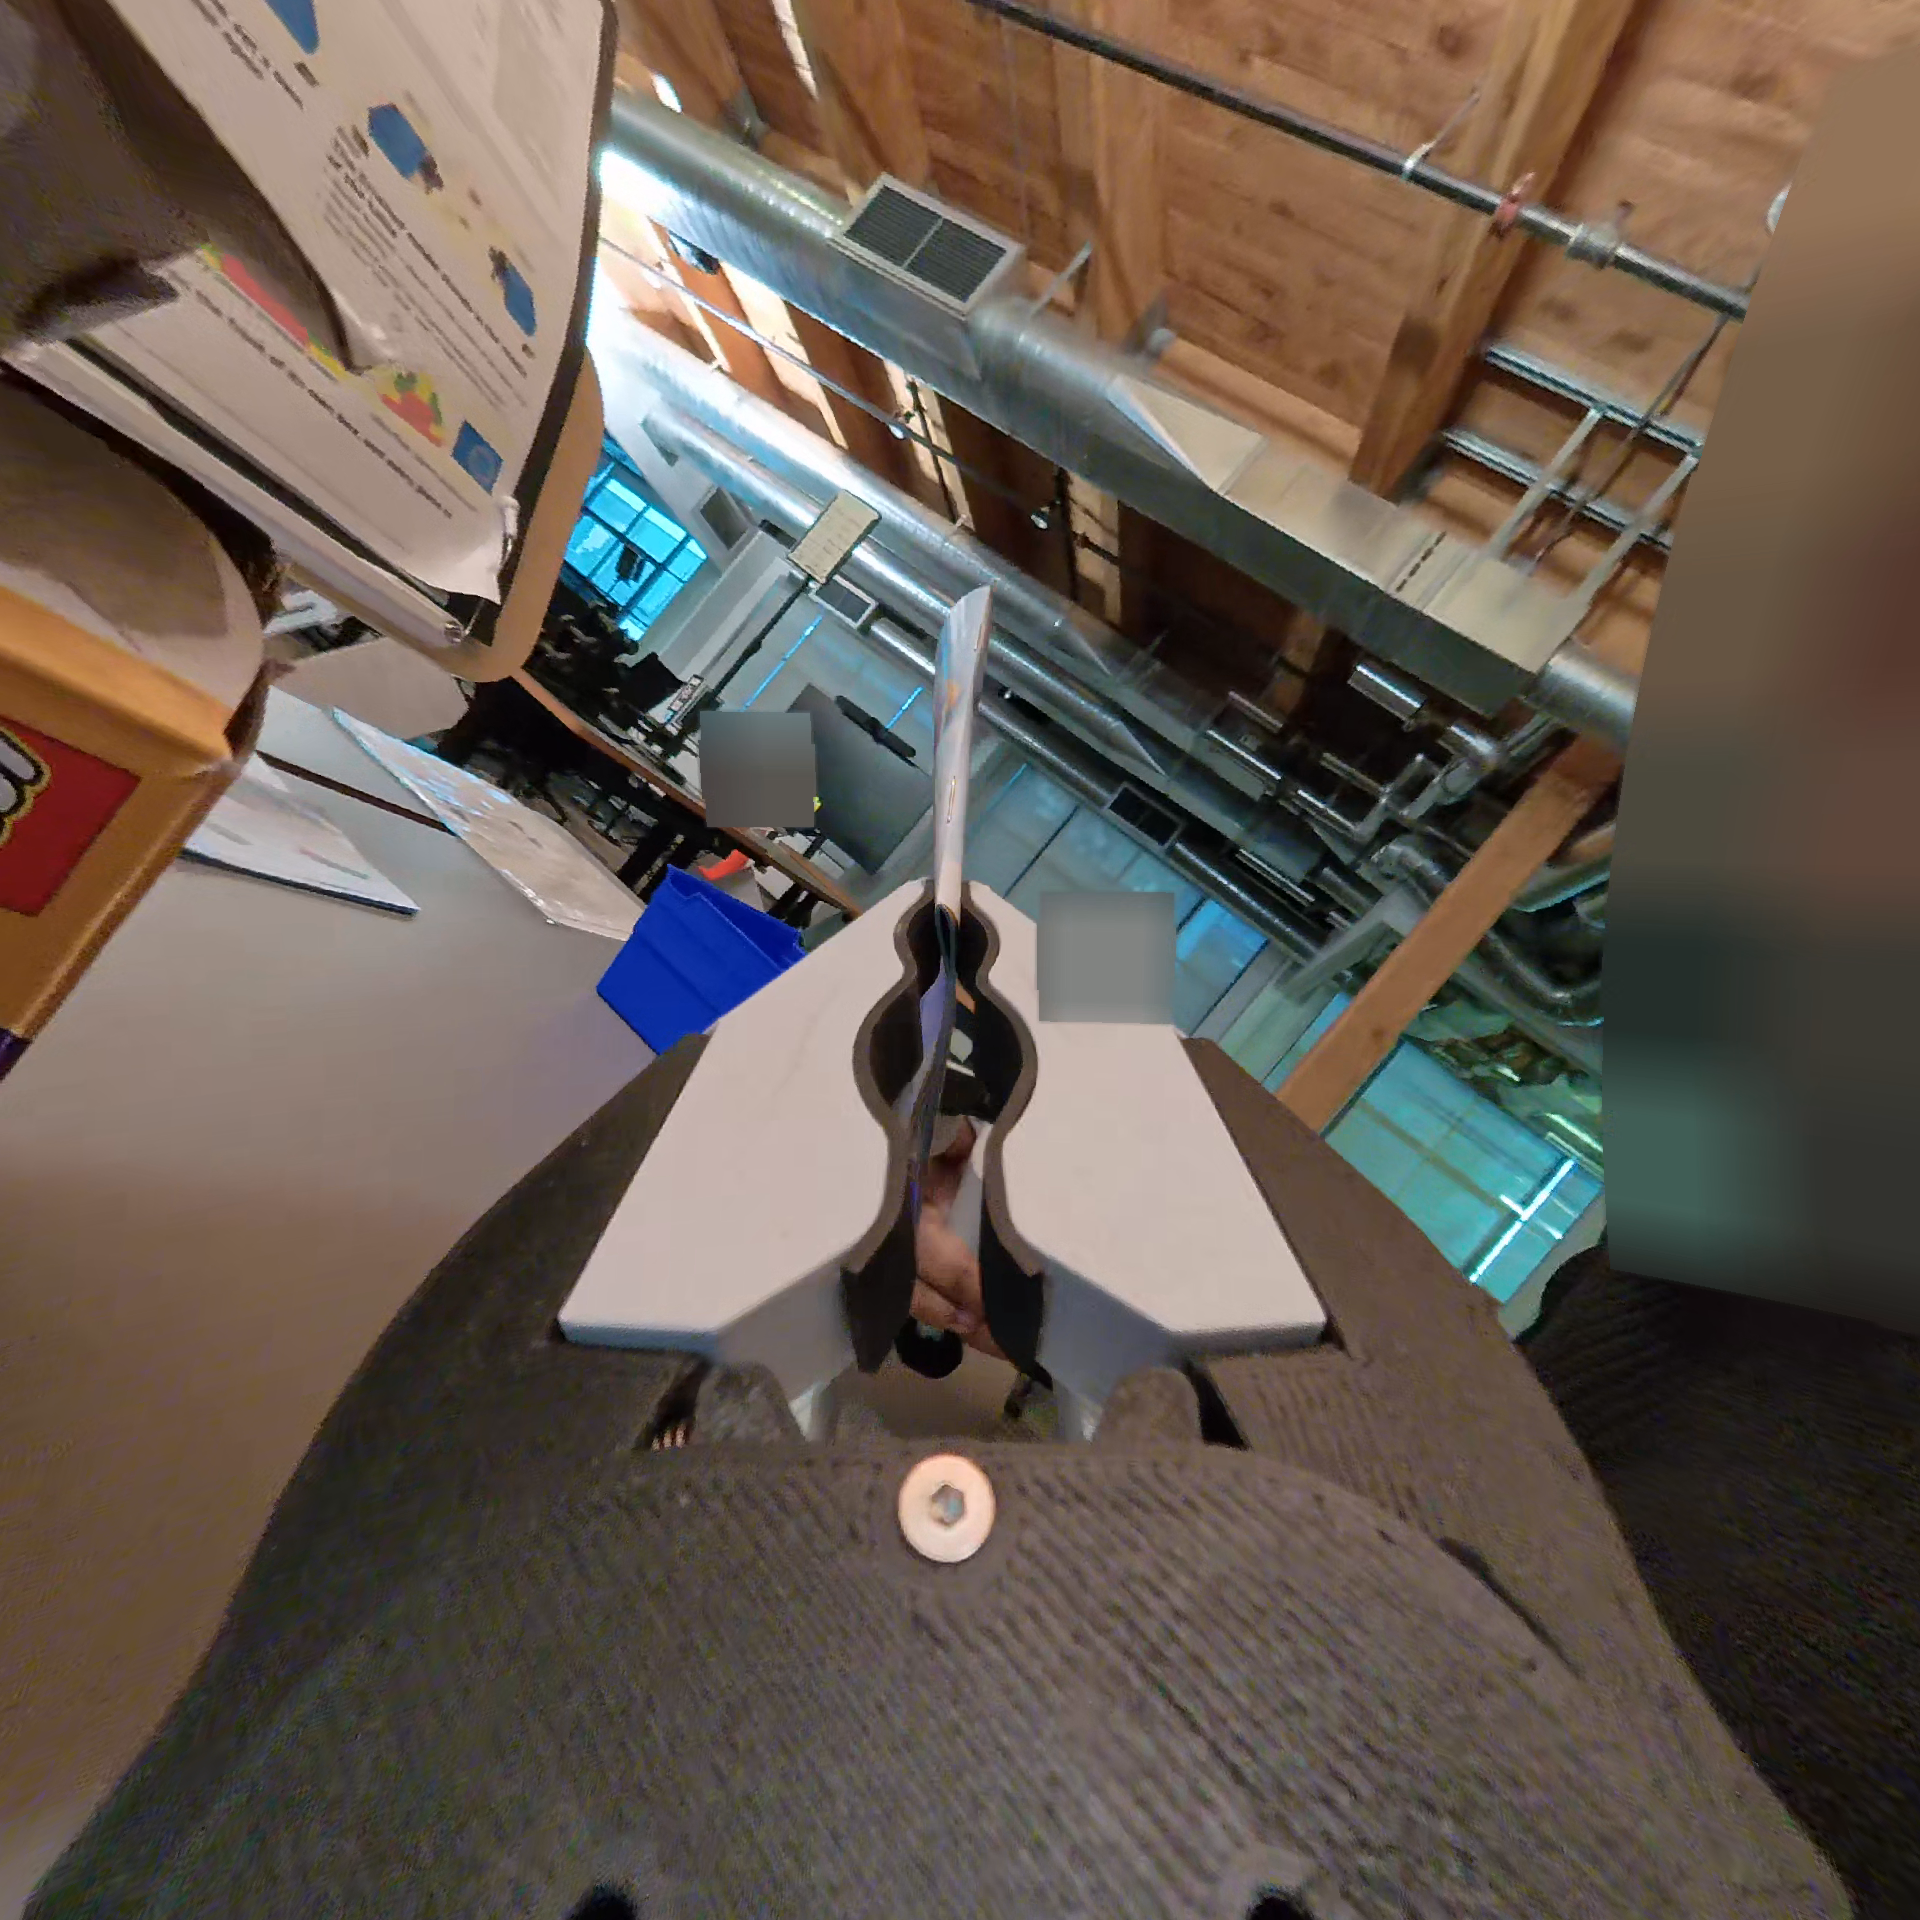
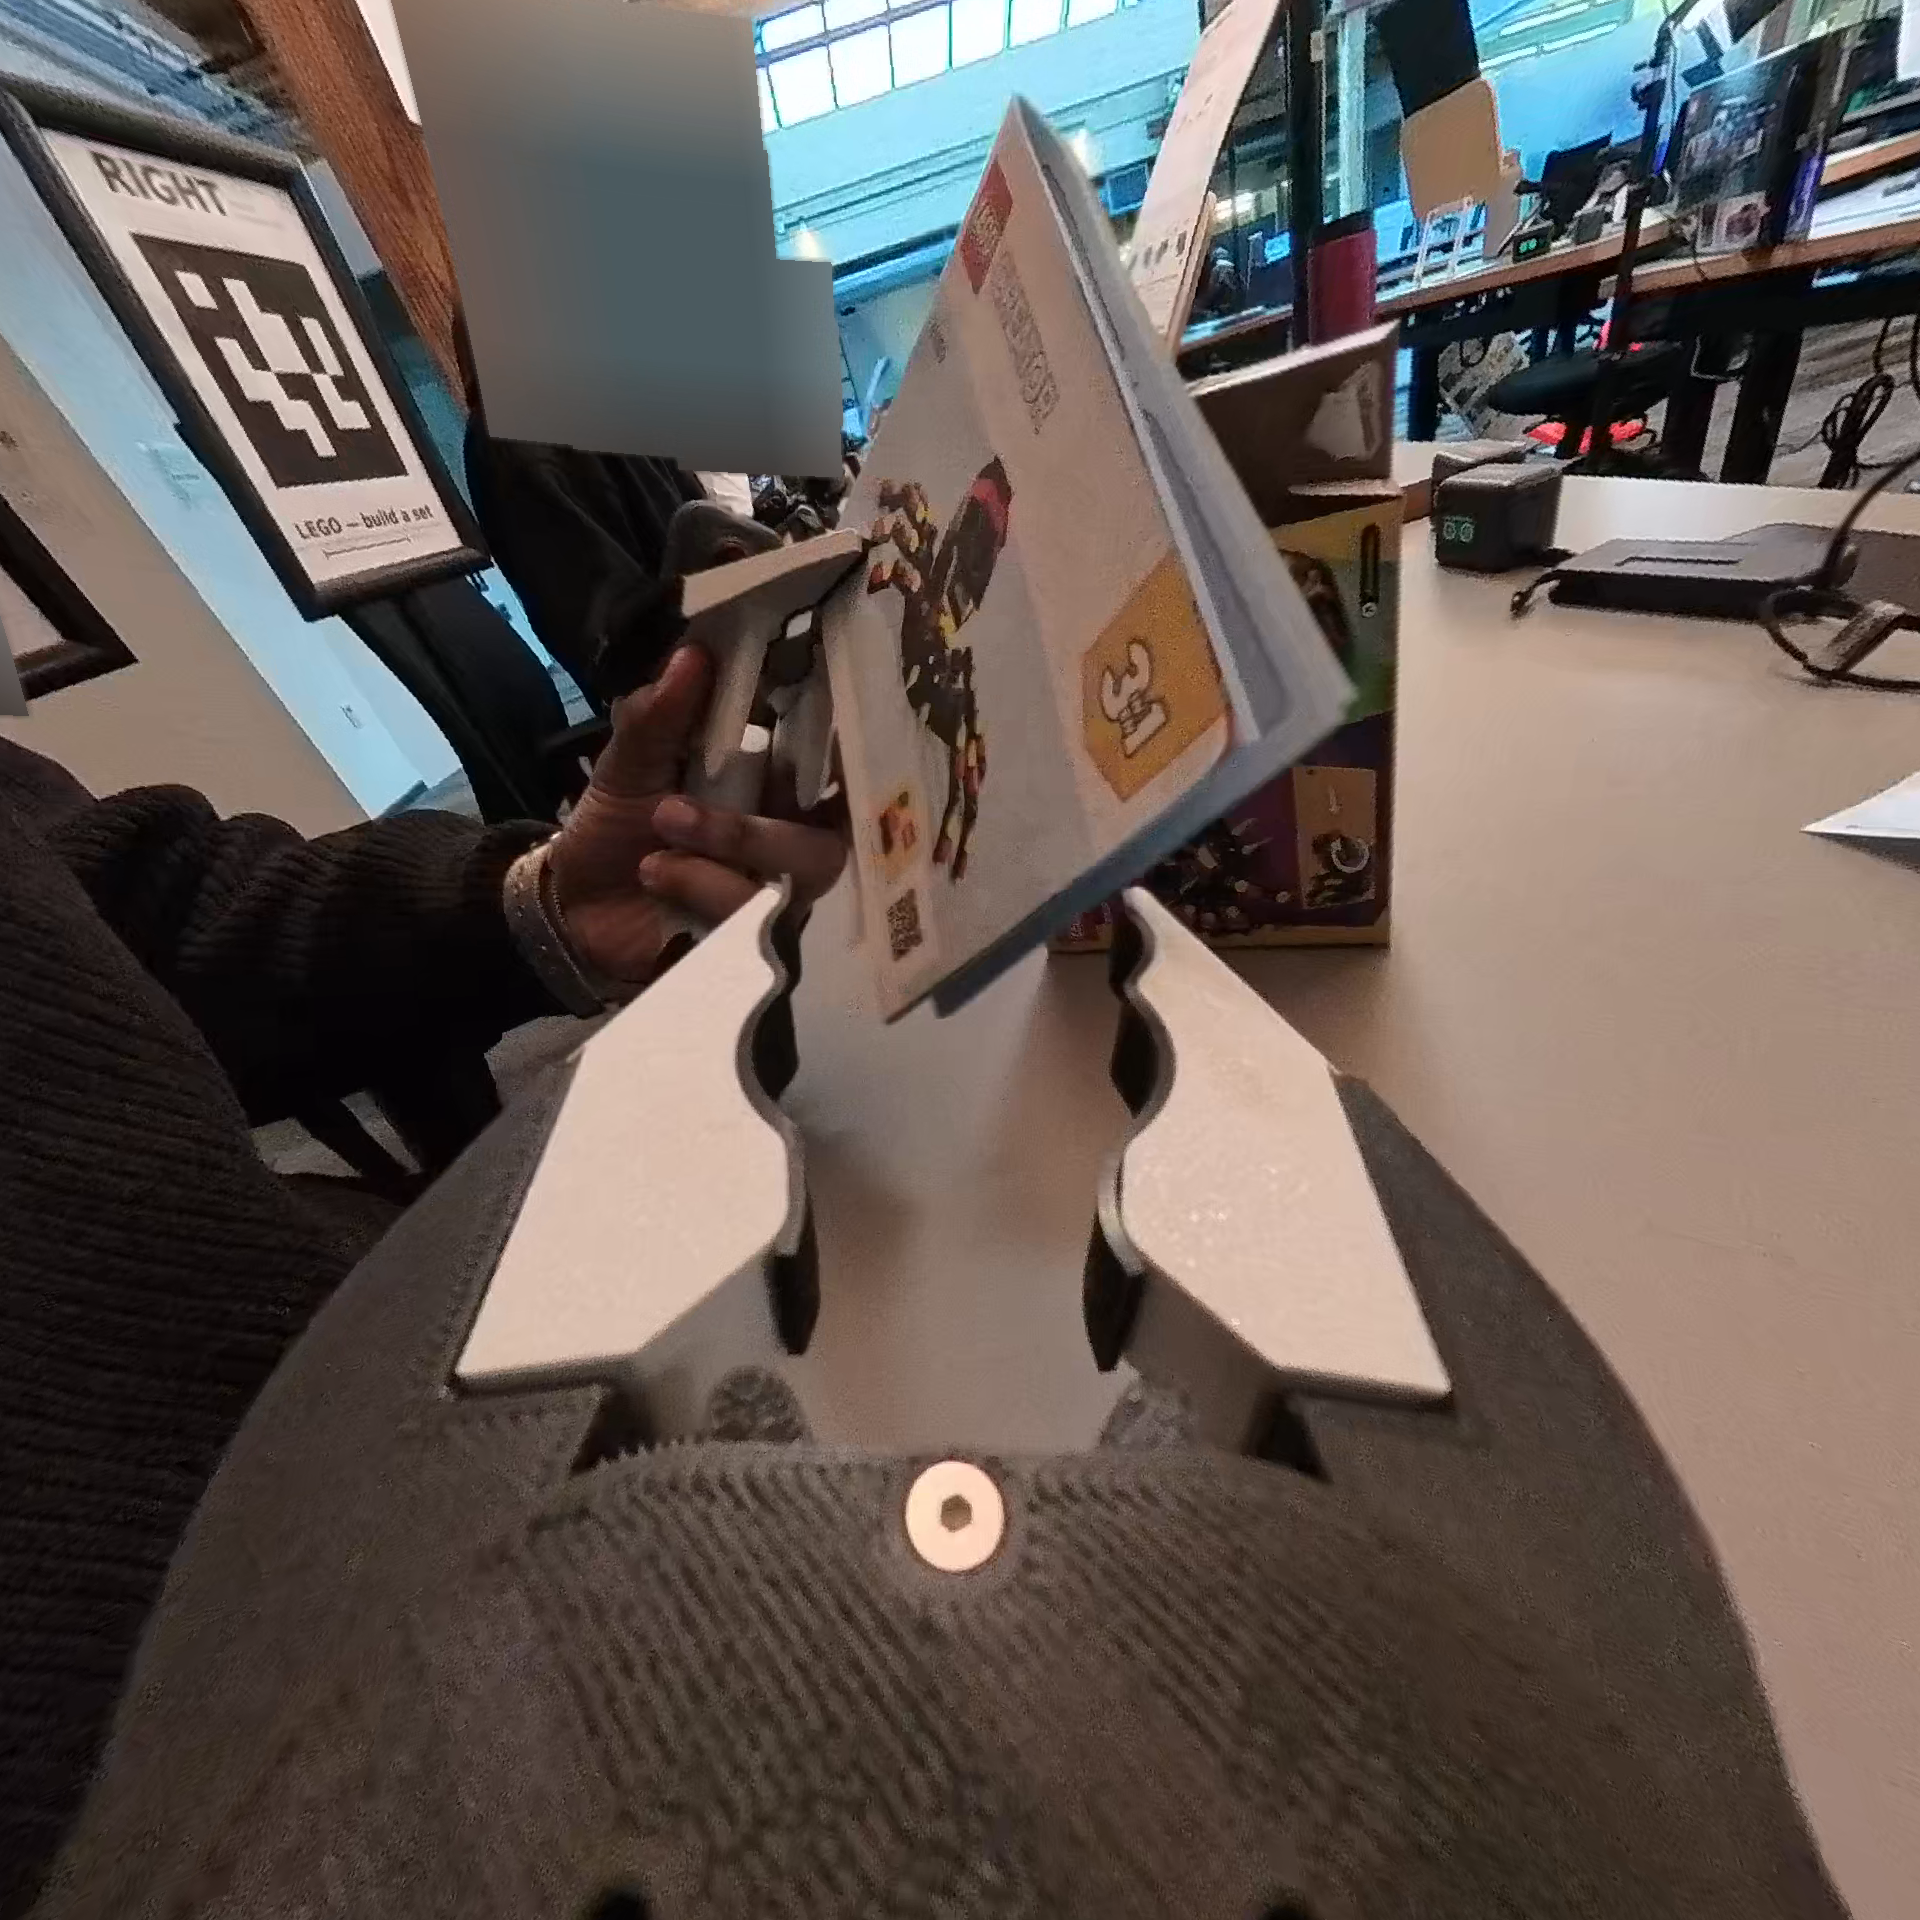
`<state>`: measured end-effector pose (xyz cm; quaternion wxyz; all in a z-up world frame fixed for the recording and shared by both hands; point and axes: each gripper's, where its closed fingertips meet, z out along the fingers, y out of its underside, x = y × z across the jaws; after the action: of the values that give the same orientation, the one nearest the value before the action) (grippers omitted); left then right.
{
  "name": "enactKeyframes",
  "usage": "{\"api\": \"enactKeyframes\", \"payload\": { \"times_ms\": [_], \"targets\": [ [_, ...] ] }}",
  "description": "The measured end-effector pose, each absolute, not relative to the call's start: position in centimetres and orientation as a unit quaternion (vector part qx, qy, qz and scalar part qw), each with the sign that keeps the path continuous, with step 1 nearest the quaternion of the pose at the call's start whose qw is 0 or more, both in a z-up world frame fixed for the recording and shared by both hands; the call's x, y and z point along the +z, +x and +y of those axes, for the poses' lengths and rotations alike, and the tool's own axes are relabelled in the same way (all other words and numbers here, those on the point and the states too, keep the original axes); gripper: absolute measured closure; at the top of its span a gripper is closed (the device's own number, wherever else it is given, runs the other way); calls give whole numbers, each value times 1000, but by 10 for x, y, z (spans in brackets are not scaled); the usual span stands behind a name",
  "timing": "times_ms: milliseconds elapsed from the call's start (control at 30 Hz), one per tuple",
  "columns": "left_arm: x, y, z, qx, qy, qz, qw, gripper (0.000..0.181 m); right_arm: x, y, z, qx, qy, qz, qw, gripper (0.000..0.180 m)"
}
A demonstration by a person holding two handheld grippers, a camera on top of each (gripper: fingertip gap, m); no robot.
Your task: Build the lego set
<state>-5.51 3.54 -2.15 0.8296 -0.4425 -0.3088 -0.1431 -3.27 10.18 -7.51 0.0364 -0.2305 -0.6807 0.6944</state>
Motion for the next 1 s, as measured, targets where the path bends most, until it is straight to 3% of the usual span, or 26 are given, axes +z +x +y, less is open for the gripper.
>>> {"api": "enactKeyframes", "payload": {
  "times_ms": [700,800,967,1000],
  "targets": [
    [-20,-47,39,-237,-413,-297,828,181,-63,-37,113,736,-253,-627,-23,124],
    [-21,-46,40,-240,-415,-295,826,181,-59,-32,111,744,-244,-620,-42,134],
    [-23,-47,40,-241,-417,-300,823,181,-51,-21,112,760,-216,-608,-78,178],
    [-23,-48,40,-241,-418,-302,822,181,-49,-21,113,763,-214,-604,-85,179]
  ]
}}
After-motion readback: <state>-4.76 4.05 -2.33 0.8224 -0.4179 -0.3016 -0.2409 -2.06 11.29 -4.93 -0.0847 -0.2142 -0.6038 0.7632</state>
